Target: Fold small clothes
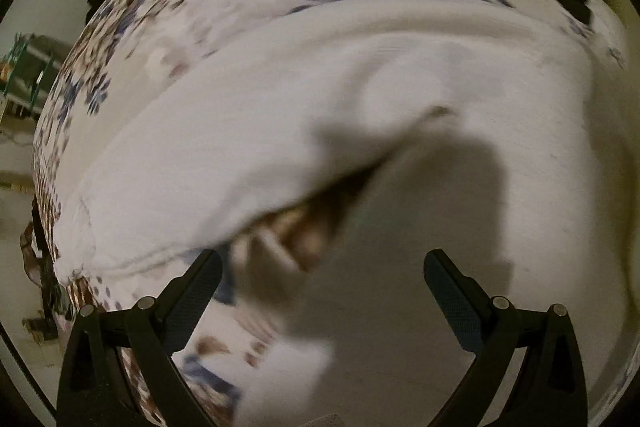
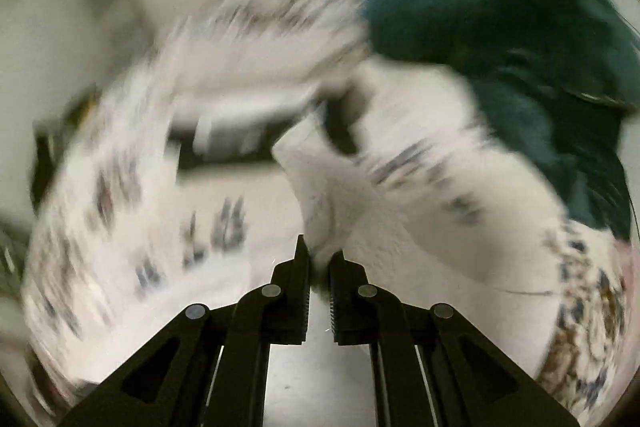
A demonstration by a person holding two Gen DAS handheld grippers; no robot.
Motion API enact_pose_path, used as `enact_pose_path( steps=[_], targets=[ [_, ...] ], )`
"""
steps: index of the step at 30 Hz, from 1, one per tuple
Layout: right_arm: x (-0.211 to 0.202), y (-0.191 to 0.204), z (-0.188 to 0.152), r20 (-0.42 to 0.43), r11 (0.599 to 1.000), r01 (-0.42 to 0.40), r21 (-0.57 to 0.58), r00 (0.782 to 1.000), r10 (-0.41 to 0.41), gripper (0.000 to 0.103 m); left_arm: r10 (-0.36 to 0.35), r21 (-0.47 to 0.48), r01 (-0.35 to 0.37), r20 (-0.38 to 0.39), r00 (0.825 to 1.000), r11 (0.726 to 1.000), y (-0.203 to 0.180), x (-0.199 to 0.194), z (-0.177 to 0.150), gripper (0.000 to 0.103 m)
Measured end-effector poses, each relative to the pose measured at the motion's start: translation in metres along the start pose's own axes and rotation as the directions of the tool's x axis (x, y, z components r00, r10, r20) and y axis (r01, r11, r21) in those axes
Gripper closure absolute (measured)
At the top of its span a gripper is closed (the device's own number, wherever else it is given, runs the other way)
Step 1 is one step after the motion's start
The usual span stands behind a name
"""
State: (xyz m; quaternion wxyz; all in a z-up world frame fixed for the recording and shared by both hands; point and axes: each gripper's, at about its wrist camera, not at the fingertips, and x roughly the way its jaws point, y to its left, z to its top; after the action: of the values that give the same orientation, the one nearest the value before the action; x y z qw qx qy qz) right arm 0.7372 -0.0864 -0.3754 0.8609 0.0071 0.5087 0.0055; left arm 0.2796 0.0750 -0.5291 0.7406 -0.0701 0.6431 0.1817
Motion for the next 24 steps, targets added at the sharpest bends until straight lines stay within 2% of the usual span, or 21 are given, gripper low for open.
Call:
enact_pose_path(
  steps=[3,5,6,8,10,12,14,16,17,18,19,20,21,22,23,24],
  targets=[
    [0.076,0.059,-0.037,-0.104,0.992,0.048,-0.114,0.993,-0.06,0.095,0.011,-0.023,-0.011,-0.002,1.0,1.0,0.021,0.008,0.005,0.0],
    [0.111,0.088,-0.056,-0.135,0.98,0.098,-0.174,0.983,-0.122,0.095,0.006,-0.043,-0.006,-0.011,1.0,0.999,0.035,0.009,0.006,0.0],
    [0.122,0.085,-0.067,-0.16,0.978,0.097,-0.183,0.979,-0.127,0.095,-0.004,-0.061,0.003,-0.015,1.0,0.998,0.047,0.007,0.006,0.0],
    [0.144,0.097,-0.079,-0.273,0.984,0.054,-0.17,0.957,-0.1,0.091,-0.024,-0.095,0.022,-0.027,0.999,0.995,0.065,0.001,0.004,0.0],
    [0.141,0.088,-0.085,-0.335,0.993,-0.003,-0.121,0.941,-0.038,0.076,-0.076,-0.17,0.07,-0.032,0.997,0.983,0.096,-0.009,-0.007,0.0],
    [0.123,0.073,-0.094,-0.348,0.997,-0.071,-0.023,0.936,0.059,0.03,-0.128,-0.254,0.112,-0.044,0.991,0.961,0.127,-0.014,-0.021,0.0],
    [0.096,0.046,-0.107,-0.329,0.993,-0.089,0.075,0.938,0.109,0.027,-0.194,-0.347,0.161,-0.062,0.979,0.924,0.153,-0.012,-0.035,0.0],
    [0.08,0.02,-0.123,-0.336,0.99,-0.057,0.132,0.937,0.099,0.027,-0.333,-0.504,0.249,-0.083,0.939,0.827,0.184,0.004,-0.05,0.0],
    [0.076,0.008,-0.13,-0.342,0.987,-0.039,0.157,0.935,0.091,0.026,-0.394,-0.574,0.288,-0.066,0.917,0.767,0.197,0.013,-0.055,0.0],
    [0.07,-0.01,-0.138,-0.357,0.982,-0.01,0.191,0.931,0.079,0.027,-0.467,-0.673,0.333,-0.02,0.884,0.66,0.214,0.027,-0.062,0.0],
    [0.064,-0.02,-0.149,-0.37,0.977,0.011,0.213,0.926,0.071,0.027,-0.506,-0.732,0.361,0.025,0.862,0.577,0.224,0.036,-0.067,0.0],
    [0.06,-0.03,-0.163,-0.381,0.971,0.033,0.235,0.923,0.061,0.026,-0.533,-0.795,0.384,0.09,0.841,0.471,0.236,0.047,-0.073,0.0],
    [0.06,-0.041,-0.17,-0.389,0.967,0.054,0.249,0.92,0.049,0.026,-0.531,-0.826,0.381,0.12,0.839,0.414,0.239,0.051,-0.079,0.002],
    [0.06,-0.05,-0.177,-0.397,0.964,0.073,0.255,0.917,0.035,0.026,-0.512,-0.865,0.372,0.163,0.843,0.337,0.25,0.059,-0.082,0.003],
    [0.06,-0.056,-0.189,-0.409,0.961,0.101,0.257,0.912,0.014,0.026,-0.488,-0.881,0.369,0.192,0.851,0.296,0.254,0.06,-0.082,0.007],
    [0.059,-0.068,-0.192,-0.417,0.959,0.115,0.261,0.909,0.004,0.026,-0.465,-0.887,0.361,0.201,0.862,0.287,0.261,0.062,-0.08,0.02]
  ],
)
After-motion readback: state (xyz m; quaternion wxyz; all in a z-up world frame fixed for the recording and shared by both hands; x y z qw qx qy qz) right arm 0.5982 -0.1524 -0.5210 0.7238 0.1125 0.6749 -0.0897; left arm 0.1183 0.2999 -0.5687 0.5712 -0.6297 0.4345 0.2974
